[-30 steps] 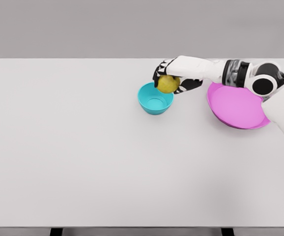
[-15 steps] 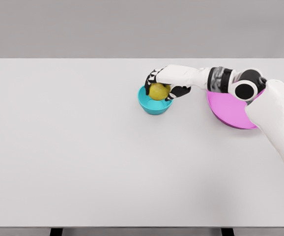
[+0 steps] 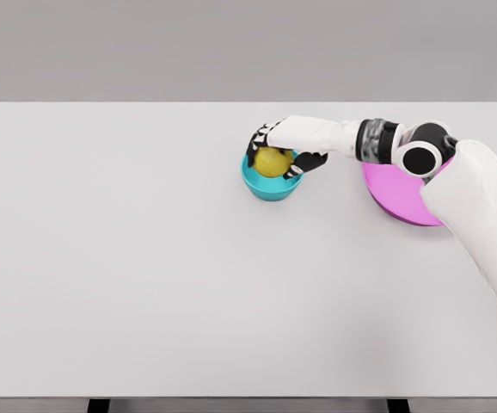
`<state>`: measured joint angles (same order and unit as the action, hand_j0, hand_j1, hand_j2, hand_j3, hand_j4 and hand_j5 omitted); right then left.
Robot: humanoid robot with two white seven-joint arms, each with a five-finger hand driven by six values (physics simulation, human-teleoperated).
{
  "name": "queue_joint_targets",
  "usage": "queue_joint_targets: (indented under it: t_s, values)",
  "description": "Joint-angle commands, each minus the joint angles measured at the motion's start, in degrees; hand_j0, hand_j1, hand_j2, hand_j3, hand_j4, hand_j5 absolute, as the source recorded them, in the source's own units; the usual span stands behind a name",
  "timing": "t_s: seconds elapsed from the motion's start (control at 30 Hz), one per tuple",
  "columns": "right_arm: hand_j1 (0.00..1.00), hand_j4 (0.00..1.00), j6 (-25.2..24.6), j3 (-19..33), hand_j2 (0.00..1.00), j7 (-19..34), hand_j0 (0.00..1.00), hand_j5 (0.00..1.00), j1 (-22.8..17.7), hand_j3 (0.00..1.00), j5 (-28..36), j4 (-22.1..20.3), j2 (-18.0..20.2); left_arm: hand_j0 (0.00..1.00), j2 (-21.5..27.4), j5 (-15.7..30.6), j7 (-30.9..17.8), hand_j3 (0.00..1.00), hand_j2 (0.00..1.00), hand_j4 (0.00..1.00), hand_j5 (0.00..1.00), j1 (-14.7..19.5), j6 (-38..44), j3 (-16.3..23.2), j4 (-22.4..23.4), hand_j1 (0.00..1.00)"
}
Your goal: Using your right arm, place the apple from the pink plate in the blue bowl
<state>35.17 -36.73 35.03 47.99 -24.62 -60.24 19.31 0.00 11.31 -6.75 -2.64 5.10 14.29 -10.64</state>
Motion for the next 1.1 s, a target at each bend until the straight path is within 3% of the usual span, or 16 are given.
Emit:
queue_joint_targets:
  t_s: [0.0,0.27,0.3,0.4,0.47,0.53,0.57,0.63,0.7,0.87,0.97,1.07]
  values:
    - [1.00,1.00,-0.17,0.17,1.00,-0.03,1.00,1.00,0.00,1.00,0.54,0.12,-0.15,1.00,0.00,0.02,-0.02,1.00,1.00,1.00,1.00,0.00,0.00,0.04,0.01,1.00]
    - [1.00,1.00,-0.17,0.70,1.00,-0.03,1.00,1.00,0.44,1.00,0.63,-0.94,0.38,1.00,0.00,0.02,-0.02,1.00,1.00,1.00,1.00,0.00,0.00,-0.05,0.01,1.00]
    - [1.00,1.00,-0.17,1.13,1.00,-0.03,1.00,1.00,0.44,1.00,0.72,-3.57,0.99,1.00,0.00,0.02,-0.02,1.00,1.00,1.00,1.00,0.09,0.00,-0.05,0.01,1.00]
    - [1.00,1.00,-0.17,9.30,1.00,-0.03,1.00,1.00,-0.70,1.00,0.89,-10.87,8.02,1.00,0.00,0.02,-0.02,1.00,1.00,1.00,1.00,0.09,0.00,0.04,0.01,1.00]
    - [1.00,1.00,-0.17,17.12,1.00,-0.03,1.00,1.00,-5.09,1.00,1.42,-10.96,12.06,1.00,0.00,0.02,-0.02,1.00,1.00,1.00,1.00,0.09,0.00,0.04,0.01,1.00]
    - [1.00,1.00,-0.17,24.16,1.00,-0.03,1.00,1.00,-9.67,1.00,6.43,-10.96,17.07,1.00,0.00,0.02,-0.02,1.00,1.00,1.00,1.00,0.09,0.00,0.04,0.01,1.00]
    - [1.00,1.00,-0.17,25.92,1.00,-0.03,1.00,1.00,-11.42,1.00,6.87,-11.04,18.83,1.00,0.00,0.02,-0.02,1.00,1.00,1.00,1.00,0.09,0.00,0.04,0.01,1.00]
    - [1.00,1.00,-0.17,33.72,1.00,-0.03,1.00,1.00,-18.18,1.00,6.87,-12.62,18.66,1.00,0.00,0.02,-0.02,1.00,1.00,1.00,1.00,0.00,0.00,0.04,0.01,1.00]
    - [1.00,1.00,-0.17,41.56,1.00,-0.03,1.00,1.00,-24.52,1.00,6.87,-18.51,18.48,1.00,0.00,0.02,-0.02,1.00,1.00,1.00,1.00,0.09,0.00,0.04,0.01,1.00]
    - [1.00,1.00,-0.17,41.74,1.00,-0.03,1.00,1.00,-27.69,1.00,6.78,-19.39,18.22,1.00,0.00,0.02,-0.02,1.00,1.00,1.00,1.00,0.09,0.00,0.04,0.01,1.00]
    - [1.00,1.00,-0.17,37.43,1.00,-0.03,1.00,1.00,-28.21,1.00,6.43,-19.39,15.41,1.00,0.00,0.02,-0.02,1.00,1.00,1.00,1.00,0.09,0.00,0.04,0.01,1.00]
    - [1.00,1.00,-0.17,36.12,1.00,-0.03,1.00,1.00,-28.21,1.00,6.43,-19.39,15.41,1.00,0.00,-0.15,-0.02,1.00,1.00,1.00,1.00,0.09,0.09,0.22,0.01,1.00]
